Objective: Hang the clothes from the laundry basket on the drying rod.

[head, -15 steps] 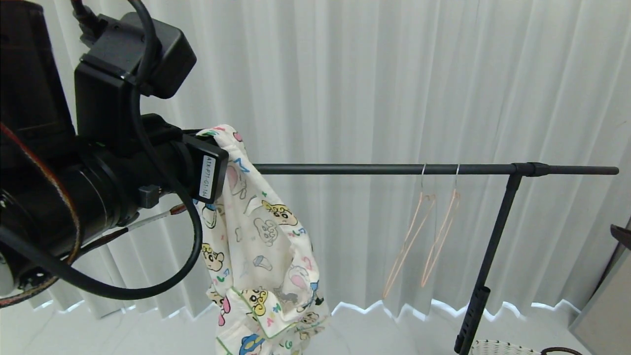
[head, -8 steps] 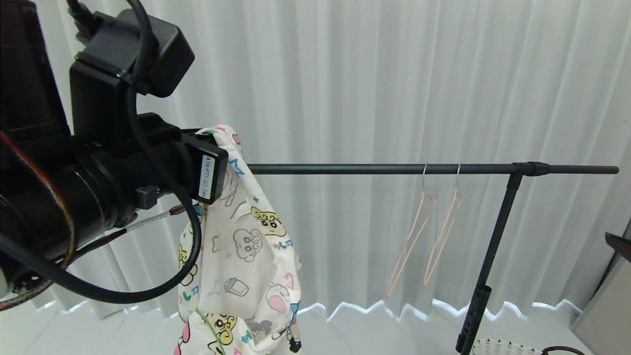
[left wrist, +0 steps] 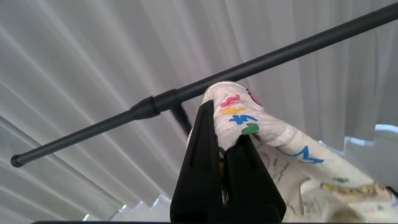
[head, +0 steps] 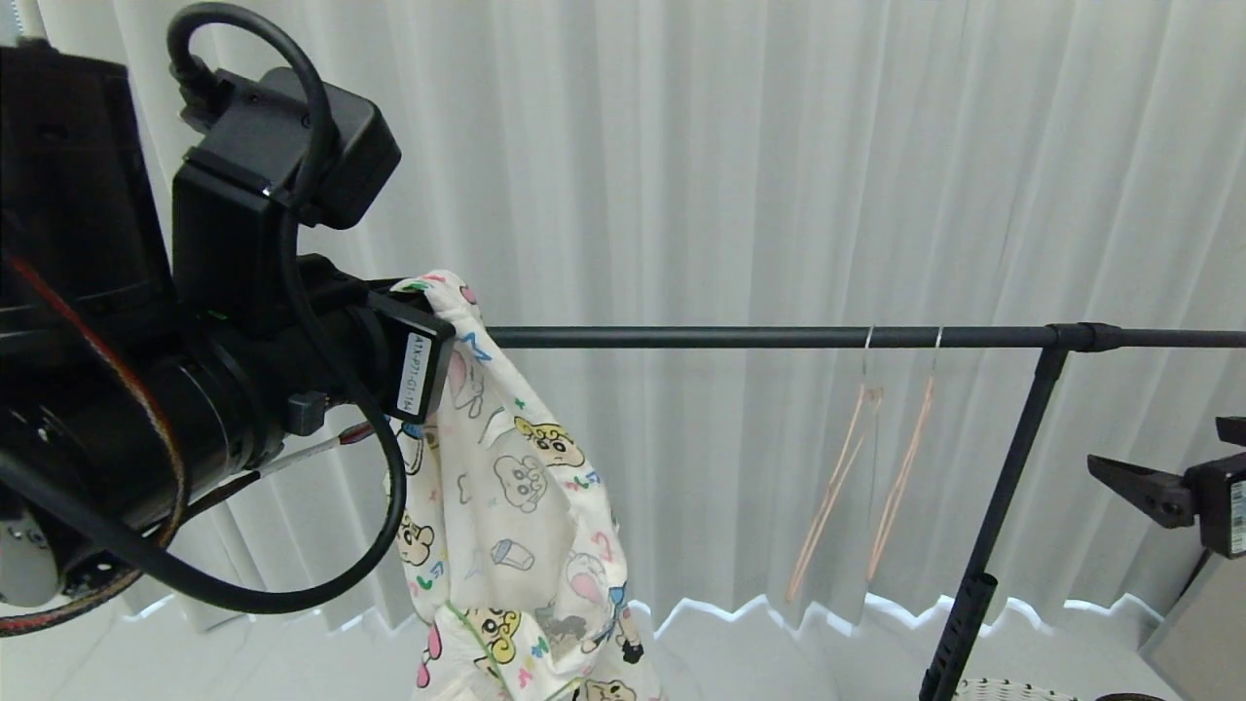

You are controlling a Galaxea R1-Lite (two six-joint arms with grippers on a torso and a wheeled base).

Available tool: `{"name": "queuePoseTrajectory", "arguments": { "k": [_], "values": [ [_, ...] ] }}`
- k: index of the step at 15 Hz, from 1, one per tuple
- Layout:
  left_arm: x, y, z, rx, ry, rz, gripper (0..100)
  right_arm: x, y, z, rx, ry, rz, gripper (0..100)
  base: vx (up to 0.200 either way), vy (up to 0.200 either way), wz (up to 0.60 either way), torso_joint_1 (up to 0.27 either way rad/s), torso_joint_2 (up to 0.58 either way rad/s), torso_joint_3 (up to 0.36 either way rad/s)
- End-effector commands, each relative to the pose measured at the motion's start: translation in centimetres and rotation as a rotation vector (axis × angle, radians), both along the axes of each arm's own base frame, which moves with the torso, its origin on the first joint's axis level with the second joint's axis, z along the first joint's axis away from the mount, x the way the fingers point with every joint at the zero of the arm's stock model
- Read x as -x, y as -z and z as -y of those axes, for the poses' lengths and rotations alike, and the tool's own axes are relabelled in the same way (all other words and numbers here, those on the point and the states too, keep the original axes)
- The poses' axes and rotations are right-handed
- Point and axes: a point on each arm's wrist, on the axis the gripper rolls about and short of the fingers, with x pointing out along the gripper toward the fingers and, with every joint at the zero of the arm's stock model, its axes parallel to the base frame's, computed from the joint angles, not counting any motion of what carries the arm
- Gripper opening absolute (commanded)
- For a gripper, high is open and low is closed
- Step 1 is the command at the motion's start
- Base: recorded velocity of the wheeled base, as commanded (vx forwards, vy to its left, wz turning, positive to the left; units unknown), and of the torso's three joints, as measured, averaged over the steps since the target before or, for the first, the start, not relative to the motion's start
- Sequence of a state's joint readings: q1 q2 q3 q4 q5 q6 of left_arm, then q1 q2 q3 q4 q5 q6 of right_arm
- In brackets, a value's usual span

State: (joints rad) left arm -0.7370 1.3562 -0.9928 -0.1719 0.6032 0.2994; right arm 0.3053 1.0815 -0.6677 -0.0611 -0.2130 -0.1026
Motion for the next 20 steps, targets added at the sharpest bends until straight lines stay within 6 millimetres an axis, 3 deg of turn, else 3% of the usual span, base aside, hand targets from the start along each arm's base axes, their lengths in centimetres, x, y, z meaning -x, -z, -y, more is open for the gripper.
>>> {"name": "queuePoseTrajectory", "arguments": {
  "k": [1, 4, 9, 11, 14, 16, 20],
  "values": [
    [0.1, 0.0, 0.0, 0.001, 0.003, 0.001, 0, -2.1, 0.8, -0.7, -0.009, 0.009, -0.043, 100, 0.0, 0.0, 0.0, 0.0, 0.0, 0.0],
    [0.1, 0.0, 0.0, 0.002, 0.003, 0.002, 0, -4.7, 1.4, -1.5, -0.043, 0.03, -0.079, 100, 0.0, 0.0, 0.0, 0.0, 0.0, 0.0],
    [-0.4, 0.0, 0.4, 0.025, 0.001, 0.037, 0, -12.6, 4.4, -4.3, -0.095, 0.176, -0.212, 100, 0.0, 0.0, 0.0, 0.0, 0.0, 0.0],
    [-0.4, 0.2, 0.4, 0.02, 0.001, 0.032, 0, -14.5, 5.9, -5.4, -0.097, 0.228, -0.241, 100, 0.0, 0.0, 0.0, 0.0, 0.0, 0.0],
    [-0.4, 0.2, 0.3, 0.022, 0.001, 0.034, 0, -16.3, 7.6, -7.3, -0.118, 0.236, -0.281, 100, 0.0, 0.0, 0.0, 0.0, 0.0, 0.0],
    [-0.5, 0.2, 0.3, 0.026, -0.006, 0.031, 0, -16.9, 9.0, -7.6, -0.093, 0.262, -0.308, 100, 0.0, 0.0, 0.0, 0.0, 0.0, 0.0],
    [-0.6, 0.2, 0.1, 0.029, -0.017, 0.032, 0, -16.7, 9.6, -7.4, -0.082, 0.295, -0.335, 100, 0.0, 0.0, 0.0, 0.0, 0.0, 0.0]
  ]
}}
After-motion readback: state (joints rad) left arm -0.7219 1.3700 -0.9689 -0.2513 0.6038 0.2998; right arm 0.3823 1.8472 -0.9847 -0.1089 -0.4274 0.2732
